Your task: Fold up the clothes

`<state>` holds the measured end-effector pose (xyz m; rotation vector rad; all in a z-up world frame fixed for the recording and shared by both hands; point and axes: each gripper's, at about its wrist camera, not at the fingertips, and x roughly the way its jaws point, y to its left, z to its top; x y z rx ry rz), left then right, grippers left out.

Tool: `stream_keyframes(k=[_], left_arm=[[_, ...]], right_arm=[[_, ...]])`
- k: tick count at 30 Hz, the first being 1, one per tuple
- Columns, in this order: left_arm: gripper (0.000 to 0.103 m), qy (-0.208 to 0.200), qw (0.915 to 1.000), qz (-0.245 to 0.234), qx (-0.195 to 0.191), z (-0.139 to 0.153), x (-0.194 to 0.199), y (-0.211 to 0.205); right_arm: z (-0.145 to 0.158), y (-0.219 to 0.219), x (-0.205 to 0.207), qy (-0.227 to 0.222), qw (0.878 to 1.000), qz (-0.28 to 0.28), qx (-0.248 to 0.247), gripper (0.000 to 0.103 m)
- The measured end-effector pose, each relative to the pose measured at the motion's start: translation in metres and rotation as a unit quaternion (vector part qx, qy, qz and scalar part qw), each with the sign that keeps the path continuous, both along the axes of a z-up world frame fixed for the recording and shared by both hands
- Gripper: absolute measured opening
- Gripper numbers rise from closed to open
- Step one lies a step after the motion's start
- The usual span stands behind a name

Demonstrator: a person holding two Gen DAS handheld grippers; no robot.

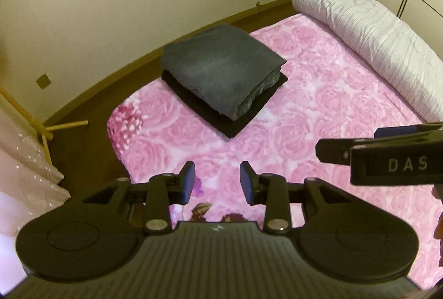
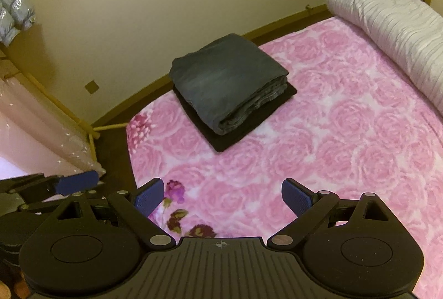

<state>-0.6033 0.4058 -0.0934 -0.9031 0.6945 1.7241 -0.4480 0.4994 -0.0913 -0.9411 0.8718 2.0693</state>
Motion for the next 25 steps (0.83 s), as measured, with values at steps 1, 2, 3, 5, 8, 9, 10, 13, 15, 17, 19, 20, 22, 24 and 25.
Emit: stream_keyframes(k=[1, 2, 3, 5, 8, 9, 10, 13, 15, 17, 19, 20, 22, 24, 25], left_arm=[[0.031, 0.0, 1.0, 0.003, -0.004, -0.002, 0.0, 0.001], [0.031, 0.001, 1.0, 0.006, -0.007, -0.004, -0.001, 0.001], [0.031, 0.002, 0.9999, 0.009, -0.009, -0.005, -0.001, 0.002], [0.031, 0.003, 0.9998, 0.016, -0.012, -0.006, -0.002, 0.004], [0.031, 0.005, 0.9996, 0.023, -0.013, -0.008, -0.003, 0.006], [0.031, 0.005, 0.9996, 0.025, -0.012, -0.008, -0.003, 0.006], [0.031, 0.002, 0.9996, 0.027, -0.011, -0.008, -0.004, 0.007], [0.031, -0.009, 0.9994, 0.033, -0.006, -0.007, -0.006, 0.007], [0.031, -0.017, 0.9992, 0.037, -0.003, -0.006, -0.008, 0.006], [0.031, -0.019, 0.999, 0.039, 0.001, -0.005, -0.009, 0.006], [0.031, -0.016, 0.9991, 0.039, 0.008, -0.003, -0.009, 0.005], [0.031, -0.015, 0.9989, 0.042, 0.011, -0.002, -0.01, 0.005], [0.031, -0.014, 0.9985, 0.05, 0.019, 0.0, -0.011, 0.003], [0.031, -0.011, 0.9983, 0.052, 0.022, 0.002, -0.012, 0.001], [0.031, -0.009, 0.9982, 0.054, 0.023, 0.002, -0.012, 0.001]], right_arm=[[-0.002, 0.002, -0.001, 0.0, 1.0, 0.001, -0.002, 0.095], [-0.003, 0.003, -0.001, 0.001, 1.0, 0.002, -0.005, 0.095], [-0.005, 0.005, -0.002, 0.001, 1.0, 0.003, -0.007, 0.095], [-0.008, 0.008, -0.002, 0.001, 1.0, 0.006, -0.012, 0.095], [-0.011, 0.012, -0.004, 0.002, 1.0, 0.007, -0.018, 0.095], [-0.011, 0.013, -0.004, 0.002, 1.0, 0.008, -0.019, 0.095], [-0.012, 0.013, -0.005, 0.002, 1.0, 0.009, -0.019, 0.095], [-0.013, 0.014, -0.007, 0.001, 1.0, 0.013, -0.02, 0.095], [-0.013, 0.013, -0.008, 0.001, 1.0, 0.016, -0.021, 0.095], [-0.013, 0.013, -0.009, 0.0, 1.0, 0.018, -0.02, 0.095], [-0.012, 0.012, -0.01, 0.0, 1.0, 0.019, -0.019, 0.095], [-0.012, 0.012, -0.01, 0.0, 1.0, 0.019, -0.018, 0.095], [-0.01, 0.01, -0.011, 0.001, 1.0, 0.019, -0.015, 0.095], [-0.008, 0.008, -0.011, 0.002, 1.0, 0.02, -0.012, 0.095], [-0.007, 0.007, -0.011, 0.003, 1.0, 0.02, -0.011, 0.095]])
